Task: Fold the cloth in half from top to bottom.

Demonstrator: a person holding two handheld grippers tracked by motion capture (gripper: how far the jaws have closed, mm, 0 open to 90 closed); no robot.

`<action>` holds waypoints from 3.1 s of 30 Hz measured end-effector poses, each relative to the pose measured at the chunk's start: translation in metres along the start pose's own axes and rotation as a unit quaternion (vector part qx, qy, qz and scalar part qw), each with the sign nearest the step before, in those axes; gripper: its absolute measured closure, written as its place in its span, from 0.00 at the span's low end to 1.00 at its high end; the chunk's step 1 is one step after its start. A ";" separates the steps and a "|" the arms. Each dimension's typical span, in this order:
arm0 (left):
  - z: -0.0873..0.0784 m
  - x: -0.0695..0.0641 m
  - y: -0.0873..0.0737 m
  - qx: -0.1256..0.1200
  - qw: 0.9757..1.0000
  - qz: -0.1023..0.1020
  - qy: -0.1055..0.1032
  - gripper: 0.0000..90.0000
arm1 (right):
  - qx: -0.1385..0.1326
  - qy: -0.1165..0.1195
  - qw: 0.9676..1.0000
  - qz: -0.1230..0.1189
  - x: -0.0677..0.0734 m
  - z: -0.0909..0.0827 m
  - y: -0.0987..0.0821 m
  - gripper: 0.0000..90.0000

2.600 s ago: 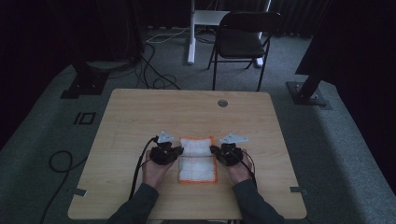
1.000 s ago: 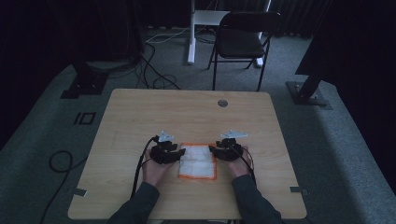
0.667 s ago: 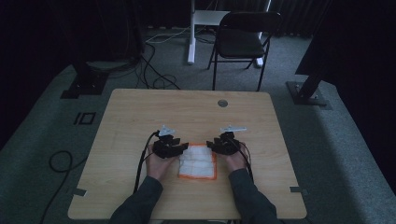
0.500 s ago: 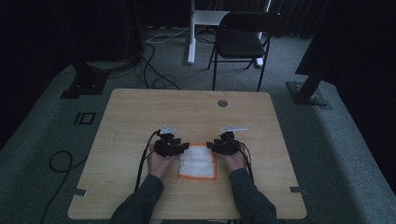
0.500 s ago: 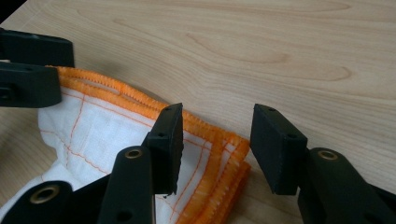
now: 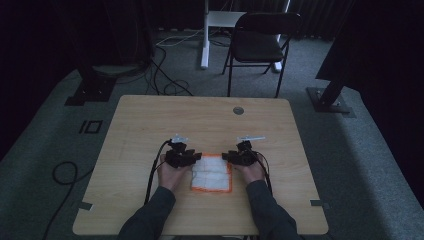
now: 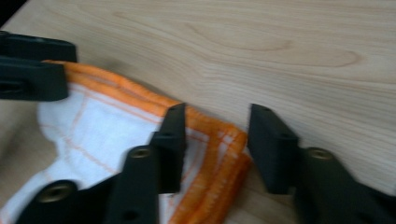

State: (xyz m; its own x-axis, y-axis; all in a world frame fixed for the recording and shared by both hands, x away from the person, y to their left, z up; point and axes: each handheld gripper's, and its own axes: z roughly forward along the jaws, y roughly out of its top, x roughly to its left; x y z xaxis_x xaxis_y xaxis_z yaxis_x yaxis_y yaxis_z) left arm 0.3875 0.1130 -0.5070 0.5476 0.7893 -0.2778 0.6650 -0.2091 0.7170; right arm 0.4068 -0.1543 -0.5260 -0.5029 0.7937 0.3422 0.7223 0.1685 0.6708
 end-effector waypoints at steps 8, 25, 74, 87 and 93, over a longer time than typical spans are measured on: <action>-0.006 -0.005 0.000 -0.005 1.000 0.011 0.003 0.91 | -0.009 -0.012 0.999 -0.052 0.014 -0.010 0.001 0.93; -0.019 -0.011 -0.003 -0.015 1.000 0.015 -0.009 0.96 | -0.036 -0.004 0.996 -0.077 0.025 -0.028 -0.006 0.93; -0.043 -0.027 -0.077 0.017 0.999 0.019 -0.037 0.93 | -0.075 0.048 0.987 -0.134 0.037 -0.075 -0.058 0.72; -0.053 -0.022 -0.092 0.020 0.999 0.016 -0.027 0.89 | -0.073 0.021 0.990 -0.116 0.021 -0.072 -0.060 0.70; -0.059 -0.014 -0.088 0.004 1.000 0.004 -0.012 0.86 | -0.077 0.014 0.991 -0.111 0.015 -0.073 -0.060 0.70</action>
State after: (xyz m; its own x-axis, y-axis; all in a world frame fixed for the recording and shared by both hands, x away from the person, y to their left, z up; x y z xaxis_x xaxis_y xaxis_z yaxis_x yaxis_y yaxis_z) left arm 0.2910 0.1542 -0.5286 0.5651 0.7733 -0.2876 0.6649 -0.2205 0.7137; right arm 0.3211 -0.1948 -0.5130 -0.6551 0.7308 0.1917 0.5127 0.2437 0.8232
